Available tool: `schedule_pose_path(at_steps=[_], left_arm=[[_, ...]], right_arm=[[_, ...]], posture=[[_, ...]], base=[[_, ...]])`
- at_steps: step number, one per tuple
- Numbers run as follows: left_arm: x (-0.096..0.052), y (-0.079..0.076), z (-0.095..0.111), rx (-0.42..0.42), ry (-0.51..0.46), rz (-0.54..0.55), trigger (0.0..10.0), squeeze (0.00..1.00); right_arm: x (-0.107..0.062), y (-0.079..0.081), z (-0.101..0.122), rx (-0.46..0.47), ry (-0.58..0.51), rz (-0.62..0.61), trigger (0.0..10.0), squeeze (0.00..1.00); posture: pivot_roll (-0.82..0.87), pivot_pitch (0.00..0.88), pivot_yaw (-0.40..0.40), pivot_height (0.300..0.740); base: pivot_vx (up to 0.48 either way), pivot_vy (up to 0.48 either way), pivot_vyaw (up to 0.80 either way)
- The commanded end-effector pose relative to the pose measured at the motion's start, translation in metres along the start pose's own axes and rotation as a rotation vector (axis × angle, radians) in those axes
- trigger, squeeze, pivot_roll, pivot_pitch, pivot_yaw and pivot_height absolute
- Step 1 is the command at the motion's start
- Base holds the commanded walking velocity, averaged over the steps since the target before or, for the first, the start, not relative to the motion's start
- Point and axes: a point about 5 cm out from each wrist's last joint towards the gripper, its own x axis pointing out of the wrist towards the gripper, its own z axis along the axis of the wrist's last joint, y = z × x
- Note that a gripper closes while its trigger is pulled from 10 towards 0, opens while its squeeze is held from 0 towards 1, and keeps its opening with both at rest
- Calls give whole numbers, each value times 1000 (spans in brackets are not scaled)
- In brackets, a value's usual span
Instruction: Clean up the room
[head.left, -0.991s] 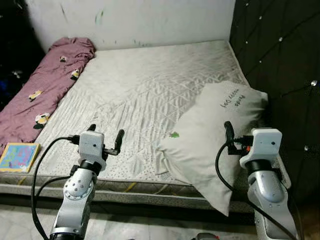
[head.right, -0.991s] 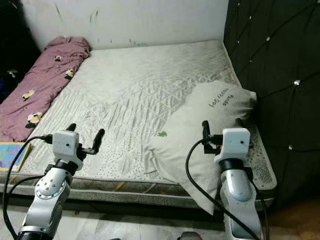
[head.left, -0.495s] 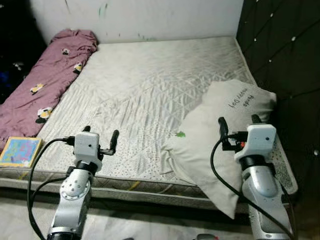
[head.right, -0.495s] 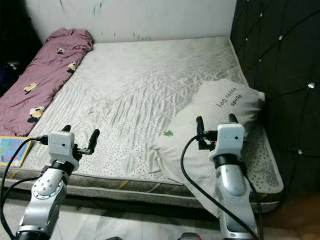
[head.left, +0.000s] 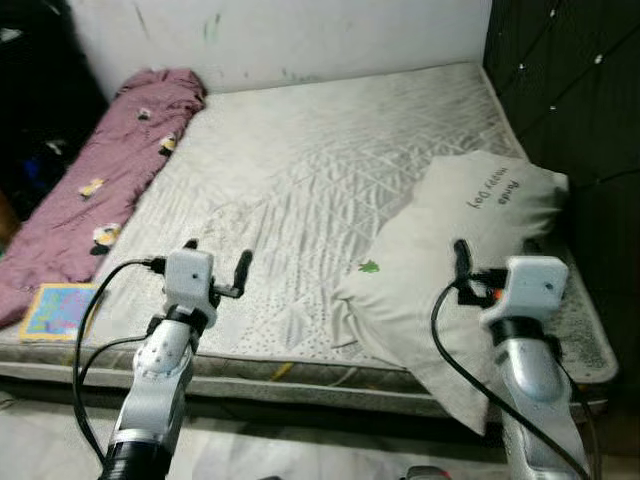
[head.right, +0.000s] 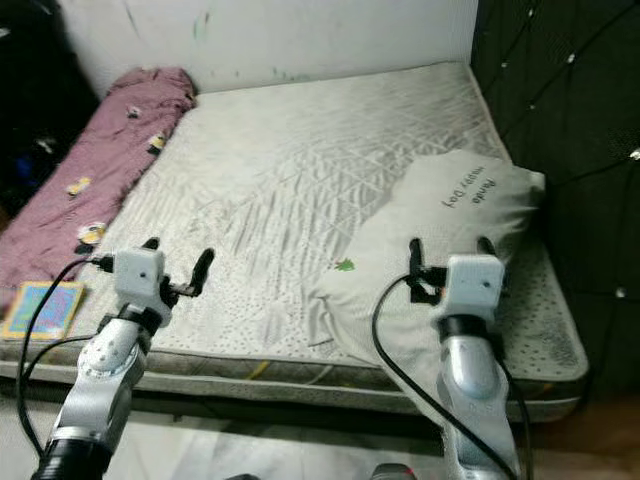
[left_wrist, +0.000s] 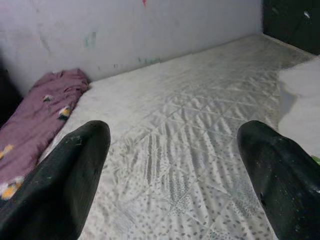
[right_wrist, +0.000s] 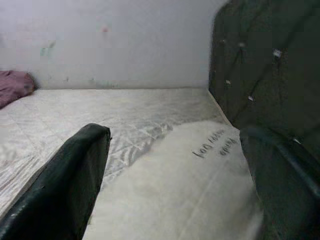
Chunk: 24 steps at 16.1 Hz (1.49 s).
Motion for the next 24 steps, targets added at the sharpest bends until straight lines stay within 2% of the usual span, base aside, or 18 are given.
schedule_pose_path(at_steps=[1,2,4,7,9,13,17,21,24], left_arm=[[-10,13,-3,-7,1,88,10000,0],[-14,16,-3,-7,-1,119,10000,0],[-32,24,-8,-4,17,192,10000,0],[-45,28,-10,-4,35,215,10000,0],[-44,29,-10,-7,38,205,10000,0],[-35,25,-5,-5,32,163,10000,0],[-35,25,-4,-10,23,131,10000,0],[-38,28,-3,2,31,140,10000,0],[-38,28,-3,12,33,143,10000,0]], right_arm=[[9,15,3,21,-13,83,10000,0],[12,19,4,27,-12,111,10000,0],[22,34,6,37,-13,198,10000,0],[25,39,2,47,-1,227,10000,0],[24,40,1,46,5,225,10000,0],[18,27,-1,30,9,179,10000,0],[15,28,-2,36,12,170,10000,0],[16,28,-3,36,18,170,10000,0],[16,28,-4,38,21,170,10000,0]], posture=[[-80,0,58,740],[-60,0,38,740],[3,0,-10,740],[22,0,-26,740],[1,0,-17,740],[-34,0,13,740],[-32,0,23,740],[-18,0,21,740],[-20,0,23,740]], base=[[0,0,0],[0,0,0],[0,0,0],[0,0,0],[0,0,-694],[0,0,-800],[0,0,-652],[64,0,0],[0,0,-575]])
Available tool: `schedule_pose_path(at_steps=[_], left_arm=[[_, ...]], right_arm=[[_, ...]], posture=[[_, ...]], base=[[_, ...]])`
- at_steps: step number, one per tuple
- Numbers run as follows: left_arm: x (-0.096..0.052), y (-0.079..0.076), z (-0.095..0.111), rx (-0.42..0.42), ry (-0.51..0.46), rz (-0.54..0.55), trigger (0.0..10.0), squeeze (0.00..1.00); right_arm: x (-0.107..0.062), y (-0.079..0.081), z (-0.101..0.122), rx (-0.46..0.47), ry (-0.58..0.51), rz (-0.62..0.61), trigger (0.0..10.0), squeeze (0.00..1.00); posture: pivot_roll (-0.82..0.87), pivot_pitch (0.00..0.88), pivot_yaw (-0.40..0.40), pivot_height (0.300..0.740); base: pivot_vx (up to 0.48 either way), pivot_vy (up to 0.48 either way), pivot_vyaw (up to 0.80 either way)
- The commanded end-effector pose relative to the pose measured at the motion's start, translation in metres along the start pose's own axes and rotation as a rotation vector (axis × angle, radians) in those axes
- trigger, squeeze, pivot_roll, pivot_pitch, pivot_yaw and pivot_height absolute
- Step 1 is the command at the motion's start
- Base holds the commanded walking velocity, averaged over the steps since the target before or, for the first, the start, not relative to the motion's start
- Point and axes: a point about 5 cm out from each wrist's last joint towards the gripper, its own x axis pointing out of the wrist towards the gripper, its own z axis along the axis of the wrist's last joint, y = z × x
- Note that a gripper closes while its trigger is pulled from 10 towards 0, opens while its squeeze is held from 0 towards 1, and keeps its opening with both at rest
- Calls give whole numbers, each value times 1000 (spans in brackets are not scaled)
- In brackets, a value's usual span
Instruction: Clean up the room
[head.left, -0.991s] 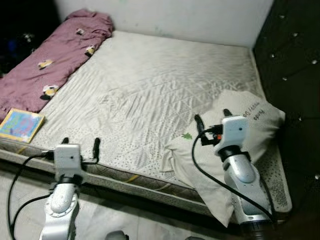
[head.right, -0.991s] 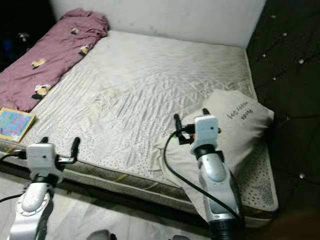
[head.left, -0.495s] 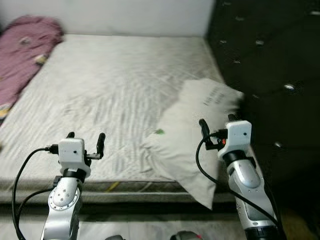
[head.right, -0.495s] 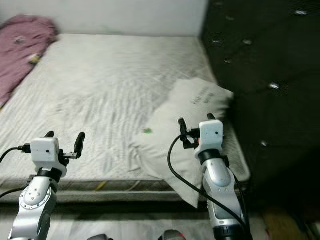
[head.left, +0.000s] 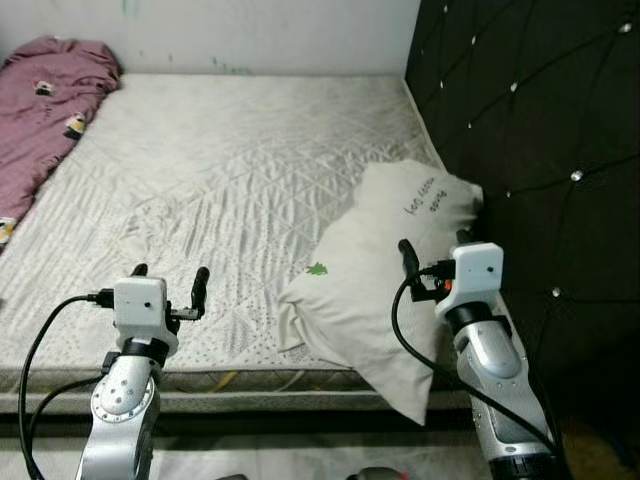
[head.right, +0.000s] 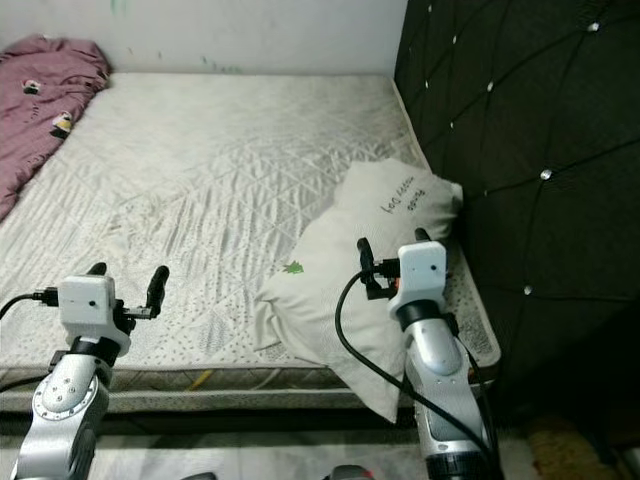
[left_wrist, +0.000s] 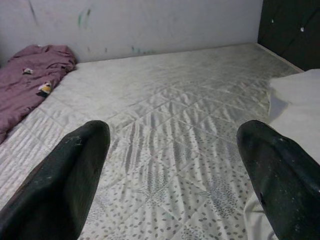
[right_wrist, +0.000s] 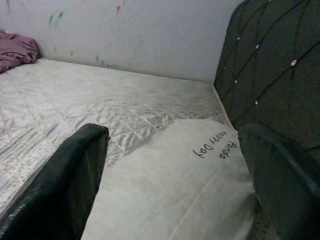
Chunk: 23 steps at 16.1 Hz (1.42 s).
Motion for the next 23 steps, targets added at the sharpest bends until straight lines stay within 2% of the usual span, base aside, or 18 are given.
schedule_pose_path(at_steps=[1,8,13,18,23], left_arm=[[0,2,2,10,0,0,10000,0],[4,-1,4,10,-16,-2,10000,0],[6,-1,5,-8,-23,19,10000,0],[6,-3,5,5,-20,0,10000,0],[5,-3,4,-1,-17,-5,10000,0]], right_arm=[[1,-2,4,3,-15,-14,10000,0],[4,-3,4,-5,-17,-9,10000,0],[4,-5,4,-14,-11,-13,10000,0],[3,-6,4,-13,-10,-18,10000,0],[2,-6,4,-15,-7,-18,10000,0]], posture=[[-21,0,23,740],[-21,0,17,740],[-28,0,17,740],[-32,0,17,740],[-36,0,17,740]], base=[[0,0,-413],[0,-254,0],[0,0,0],[0,0,-734],[0,-304,0]])
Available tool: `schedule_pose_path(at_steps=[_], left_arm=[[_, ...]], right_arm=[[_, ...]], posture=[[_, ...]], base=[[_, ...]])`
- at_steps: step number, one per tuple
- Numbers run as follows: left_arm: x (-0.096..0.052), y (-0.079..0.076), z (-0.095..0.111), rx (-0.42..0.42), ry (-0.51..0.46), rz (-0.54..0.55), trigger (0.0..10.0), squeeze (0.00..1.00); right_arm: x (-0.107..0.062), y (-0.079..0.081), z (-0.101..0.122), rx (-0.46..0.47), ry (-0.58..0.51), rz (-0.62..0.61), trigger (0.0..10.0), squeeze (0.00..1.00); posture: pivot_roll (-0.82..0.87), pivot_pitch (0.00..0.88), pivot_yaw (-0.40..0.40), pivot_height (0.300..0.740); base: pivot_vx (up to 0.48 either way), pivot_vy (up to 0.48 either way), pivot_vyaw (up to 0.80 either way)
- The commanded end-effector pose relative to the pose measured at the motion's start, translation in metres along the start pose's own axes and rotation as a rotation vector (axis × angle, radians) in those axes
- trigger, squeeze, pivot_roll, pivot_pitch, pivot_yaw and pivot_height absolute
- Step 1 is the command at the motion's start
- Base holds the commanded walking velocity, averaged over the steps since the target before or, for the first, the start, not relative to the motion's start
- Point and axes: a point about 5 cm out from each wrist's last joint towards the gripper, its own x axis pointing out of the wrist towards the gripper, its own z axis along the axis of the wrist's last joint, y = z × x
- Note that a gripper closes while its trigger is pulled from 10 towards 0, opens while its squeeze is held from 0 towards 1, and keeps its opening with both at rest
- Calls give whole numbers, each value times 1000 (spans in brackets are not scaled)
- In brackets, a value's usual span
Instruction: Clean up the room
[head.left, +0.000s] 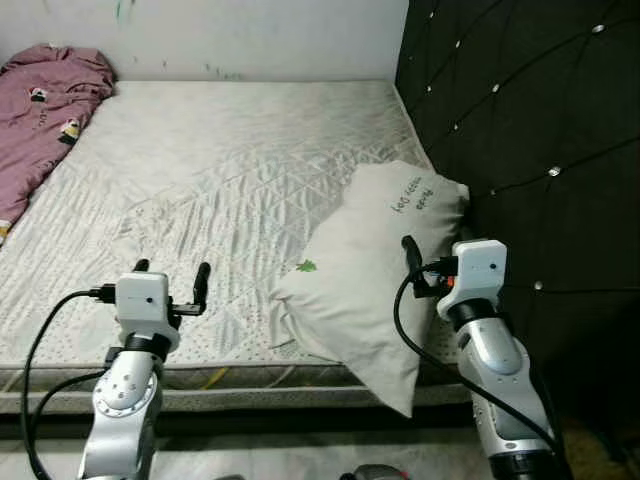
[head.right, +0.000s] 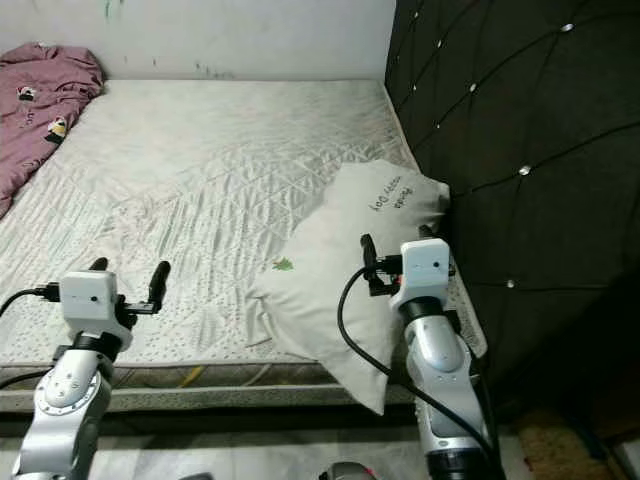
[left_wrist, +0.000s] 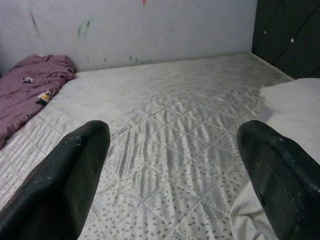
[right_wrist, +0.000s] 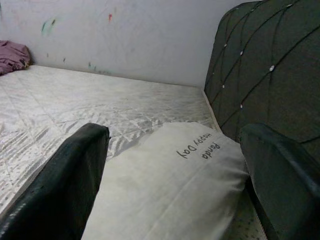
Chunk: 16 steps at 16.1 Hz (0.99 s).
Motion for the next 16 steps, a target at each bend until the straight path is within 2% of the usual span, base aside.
schedule_pose_path(at_steps=[1,4,9,14,16], left_arm=[[1,-3,2,-3,-3,-10,10000,0],[1,-4,2,-3,-3,-11,10000,0],[2,-3,2,-17,-8,4,10000,0],[2,-6,3,-26,-27,-42,10000,0],[1,-7,4,-28,-31,-48,10000,0]], right_arm=[[-1,-5,2,-11,1,-8,10000,0],[-1,-6,1,-13,2,-10,10000,0],[0,-6,1,-15,5,-8,10000,0],[0,-6,1,-16,6,-7,10000,0],[0,-6,1,-17,8,-5,10000,0]], posture=[[-37,0,17,740],[-39,0,16,740],[-37,0,15,740],[-37,0,14,740],[-36,0,13,740]], base=[[0,-480,0],[0,-352,0],[0,0,0],[0,0,-80],[120,0,-697]])
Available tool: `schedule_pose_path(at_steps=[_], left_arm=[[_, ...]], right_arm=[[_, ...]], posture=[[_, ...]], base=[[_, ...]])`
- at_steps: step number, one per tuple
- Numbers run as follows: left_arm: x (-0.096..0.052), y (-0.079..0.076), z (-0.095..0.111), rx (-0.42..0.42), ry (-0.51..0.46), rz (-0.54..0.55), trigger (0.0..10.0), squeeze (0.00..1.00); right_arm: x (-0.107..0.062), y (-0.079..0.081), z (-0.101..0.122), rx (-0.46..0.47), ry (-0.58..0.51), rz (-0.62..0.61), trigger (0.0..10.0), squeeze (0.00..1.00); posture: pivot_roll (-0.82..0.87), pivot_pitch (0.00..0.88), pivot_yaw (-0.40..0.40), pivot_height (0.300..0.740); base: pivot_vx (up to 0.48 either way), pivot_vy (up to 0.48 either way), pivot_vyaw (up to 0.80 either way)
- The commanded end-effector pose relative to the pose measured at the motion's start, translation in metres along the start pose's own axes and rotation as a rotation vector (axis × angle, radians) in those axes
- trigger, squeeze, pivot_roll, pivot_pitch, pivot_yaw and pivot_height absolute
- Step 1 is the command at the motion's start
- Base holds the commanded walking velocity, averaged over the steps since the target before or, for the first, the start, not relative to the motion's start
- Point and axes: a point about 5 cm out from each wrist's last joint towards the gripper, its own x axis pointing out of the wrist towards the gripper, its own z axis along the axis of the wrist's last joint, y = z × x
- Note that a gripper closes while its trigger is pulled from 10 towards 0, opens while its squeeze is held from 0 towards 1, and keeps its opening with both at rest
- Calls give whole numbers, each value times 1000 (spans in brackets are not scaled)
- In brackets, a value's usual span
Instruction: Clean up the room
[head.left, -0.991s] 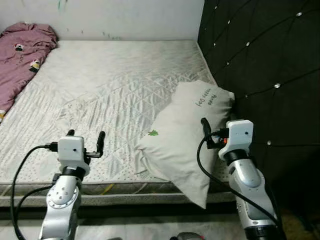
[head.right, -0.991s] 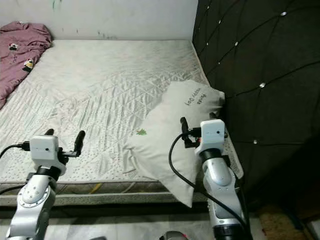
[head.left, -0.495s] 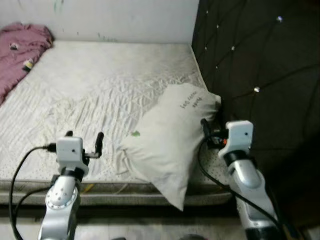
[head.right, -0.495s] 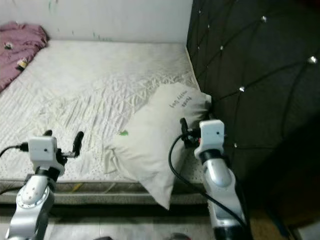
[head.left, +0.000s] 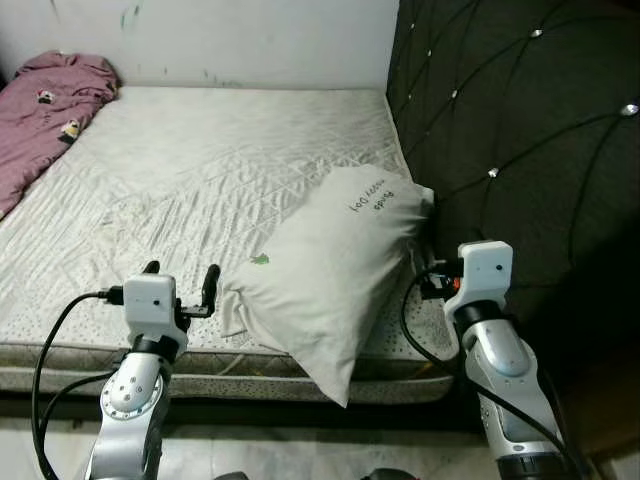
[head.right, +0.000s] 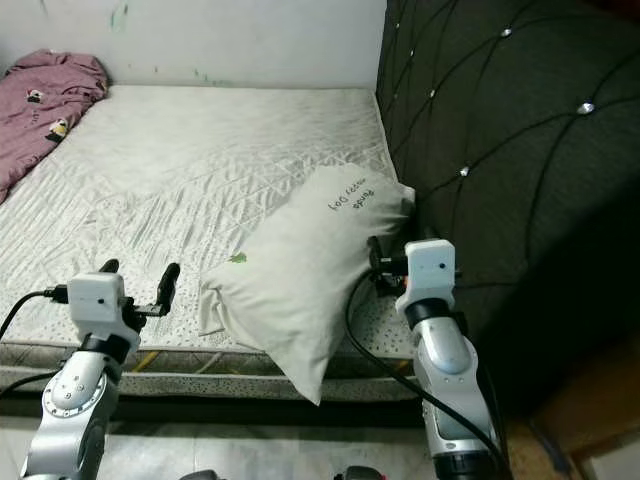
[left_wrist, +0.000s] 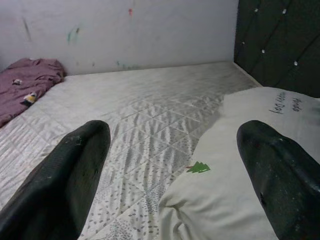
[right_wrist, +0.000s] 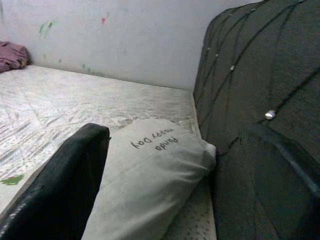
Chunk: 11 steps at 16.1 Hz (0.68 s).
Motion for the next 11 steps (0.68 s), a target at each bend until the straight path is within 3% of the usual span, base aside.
schedule_pose_path(at_steps=[1,6,11], left_arm=[[2,-1,5,4,-21,-12,10000,0],[3,-1,5,0,-24,-15,10000,0],[4,-1,5,4,-27,-14,10000,0]], right_arm=[[1,0,0,4,2,4,10000,0],[3,0,1,3,0,10,10000,0],[3,0,2,1,-5,10,10000,0]], posture=[[-34,0,10,740],[-34,0,7,740],[-37,0,9,740]], base=[[240,0,-800],[241,0,-175],[0,0,0]])
